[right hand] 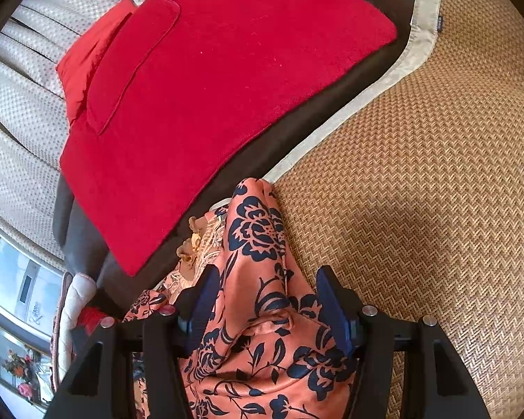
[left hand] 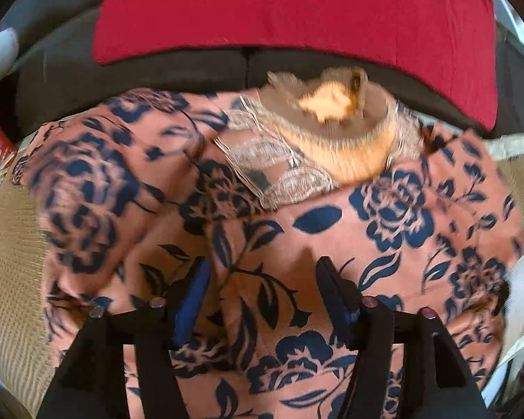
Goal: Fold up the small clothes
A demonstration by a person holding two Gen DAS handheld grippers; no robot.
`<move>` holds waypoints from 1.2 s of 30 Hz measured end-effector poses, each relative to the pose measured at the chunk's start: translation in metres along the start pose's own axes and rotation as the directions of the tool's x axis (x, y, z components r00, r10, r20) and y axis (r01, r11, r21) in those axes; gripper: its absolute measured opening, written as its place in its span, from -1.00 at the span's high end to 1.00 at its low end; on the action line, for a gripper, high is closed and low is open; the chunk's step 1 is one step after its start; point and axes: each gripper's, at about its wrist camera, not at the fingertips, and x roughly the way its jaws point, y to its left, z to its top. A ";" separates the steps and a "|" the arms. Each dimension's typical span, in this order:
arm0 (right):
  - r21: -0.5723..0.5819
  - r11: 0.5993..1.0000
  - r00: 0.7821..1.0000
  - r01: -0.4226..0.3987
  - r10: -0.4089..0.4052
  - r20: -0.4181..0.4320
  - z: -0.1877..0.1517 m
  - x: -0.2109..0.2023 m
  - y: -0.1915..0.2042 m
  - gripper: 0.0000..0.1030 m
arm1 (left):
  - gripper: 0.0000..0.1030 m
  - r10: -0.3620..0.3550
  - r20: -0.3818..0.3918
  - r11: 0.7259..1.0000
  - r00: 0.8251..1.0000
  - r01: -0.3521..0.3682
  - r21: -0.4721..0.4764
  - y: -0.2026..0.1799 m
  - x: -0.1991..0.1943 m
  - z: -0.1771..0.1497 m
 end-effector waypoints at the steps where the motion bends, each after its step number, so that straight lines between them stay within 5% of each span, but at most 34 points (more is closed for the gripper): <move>1: 0.004 1.000 1.000 0.001 -0.001 0.001 0.001 0.000 -0.002 -0.19 | 0.68 0.011 0.000 1.000 1.000 -0.011 0.007 -0.002 0.002 -0.001; 2: 0.006 1.000 1.000 0.003 -0.003 0.002 0.001 0.000 -0.003 -0.19 | 0.94 0.011 0.007 1.000 1.000 -0.012 0.012 -0.005 0.001 -0.001; 4: 0.010 1.000 1.000 0.007 -0.007 0.003 0.003 -0.001 -0.007 -0.19 | 0.95 -0.002 0.049 1.000 0.999 0.001 0.017 -0.007 -0.010 0.002; 8: 0.013 1.000 1.000 0.010 -0.010 0.008 0.004 0.000 -0.008 -0.19 | 0.96 0.097 0.201 0.982 0.975 -0.127 0.141 -0.020 -0.056 0.017; 15: -0.030 0.999 0.999 -0.014 0.015 0.041 0.001 -0.003 0.011 -0.19 | 0.96 0.364 0.230 0.867 0.903 -0.419 0.271 0.007 -0.062 0.041; 17: -0.047 0.998 0.996 -0.051 0.054 0.067 0.000 -0.005 0.020 -0.19 | 0.88 0.311 0.168 0.879 0.935 -0.350 0.323 0.013 -0.051 0.042; 20: -0.088 0.992 0.992 -0.096 0.103 0.079 -0.004 -0.001 0.035 -0.19 | 0.86 0.282 0.135 0.884 0.950 -0.312 0.349 0.022 -0.055 0.033; 22: -0.098 0.986 0.988 -0.134 0.140 0.063 -0.007 0.007 0.045 -0.19 | 0.65 0.239 0.156 0.913 0.958 -0.276 0.299 0.042 -0.073 0.033; 24: -0.113 0.977 0.982 -0.182 0.186 0.029 -0.013 0.020 0.059 -0.19 | -0.15 0.221 0.172 0.947 0.960 -0.253 0.196 0.077 -0.091 0.036; 25: -0.123 0.974 0.981 -0.189 0.192 0.013 -0.018 0.026 0.065 -0.19 | -0.24 0.234 0.179 0.953 0.956 -0.262 0.150 0.093 -0.098 0.037; 28: -0.119 0.969 0.975 -0.217 0.209 -0.081 -0.033 0.051 0.077 -0.18 | -0.28 0.280 0.162 0.959 0.946 -0.282 -0.010 0.159 -0.113 0.037; 30: -0.102 0.981 0.963 -0.167 0.140 -0.230 -0.046 0.082 0.076 -0.20 | -0.33 0.277 0.113 0.955 0.954 -0.260 -0.143 0.205 -0.113 0.034; 31: -0.089 0.991 0.939 -0.100 0.065 -0.339 -0.056 0.104 0.070 -0.11 | -0.33 0.265 0.094 0.950 0.960 -0.244 -0.194 0.220 -0.110 0.032; 33: -0.098 0.992 0.947 -0.081 0.046 -0.318 -0.058 0.104 0.070 -0.05 | -0.33 0.225 0.059 0.929 0.973 -0.196 -0.314 0.255 -0.099 0.026; 36: -0.123 0.980 0.969 -0.159 0.131 -0.207 -0.051 0.083 0.079 -0.07 | -0.33 0.153 0.056 0.888 0.987 -0.112 -0.447 0.289 -0.083 0.017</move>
